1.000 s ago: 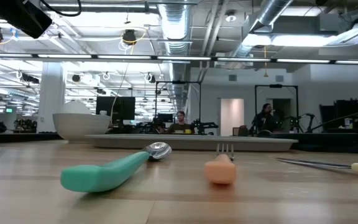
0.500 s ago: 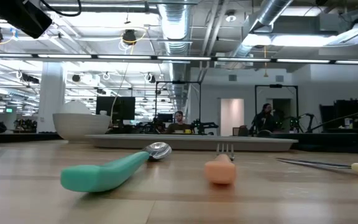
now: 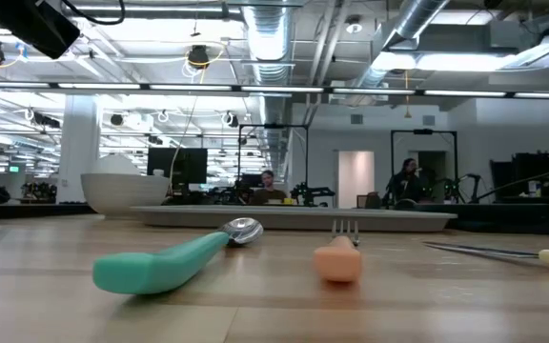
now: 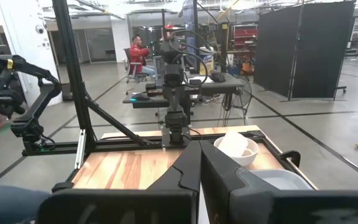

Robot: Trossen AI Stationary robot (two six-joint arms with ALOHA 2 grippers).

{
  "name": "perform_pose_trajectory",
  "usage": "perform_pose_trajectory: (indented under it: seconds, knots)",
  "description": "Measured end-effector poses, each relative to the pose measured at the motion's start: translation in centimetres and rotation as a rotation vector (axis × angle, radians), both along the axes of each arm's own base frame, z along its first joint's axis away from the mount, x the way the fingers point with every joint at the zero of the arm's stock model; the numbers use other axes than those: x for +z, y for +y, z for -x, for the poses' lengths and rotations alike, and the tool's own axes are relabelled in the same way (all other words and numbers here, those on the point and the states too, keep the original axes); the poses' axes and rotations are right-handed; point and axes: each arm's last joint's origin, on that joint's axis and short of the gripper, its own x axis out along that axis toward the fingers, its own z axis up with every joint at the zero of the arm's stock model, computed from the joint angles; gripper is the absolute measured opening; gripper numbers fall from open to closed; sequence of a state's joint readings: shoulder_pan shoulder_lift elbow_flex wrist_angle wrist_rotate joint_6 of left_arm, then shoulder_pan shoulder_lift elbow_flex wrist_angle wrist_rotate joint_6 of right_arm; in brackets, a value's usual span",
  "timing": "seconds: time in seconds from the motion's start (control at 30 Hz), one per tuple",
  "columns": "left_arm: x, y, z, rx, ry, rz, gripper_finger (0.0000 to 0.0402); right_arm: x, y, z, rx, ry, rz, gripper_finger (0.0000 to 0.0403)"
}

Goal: Set up tray

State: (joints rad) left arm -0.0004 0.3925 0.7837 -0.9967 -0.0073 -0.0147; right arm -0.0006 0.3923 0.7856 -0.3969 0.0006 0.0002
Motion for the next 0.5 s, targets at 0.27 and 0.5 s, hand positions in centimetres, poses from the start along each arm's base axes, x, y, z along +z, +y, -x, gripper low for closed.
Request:
perform_pose_trajectory:
  seconds: [0.27, 0.5]
  knots:
    - [2.9, 0.1, -1.6, 0.097, -0.333, 0.087, 0.0000, 0.0, 0.0, 0.0, 0.000, 0.000, 0.000, 0.0000]
    - [3.9, 0.0, -1.8, 0.062, -0.438, 0.114, 0.0000, 0.0, 0.0, 0.0, 0.000, 0.000, 0.000, 0.0000]
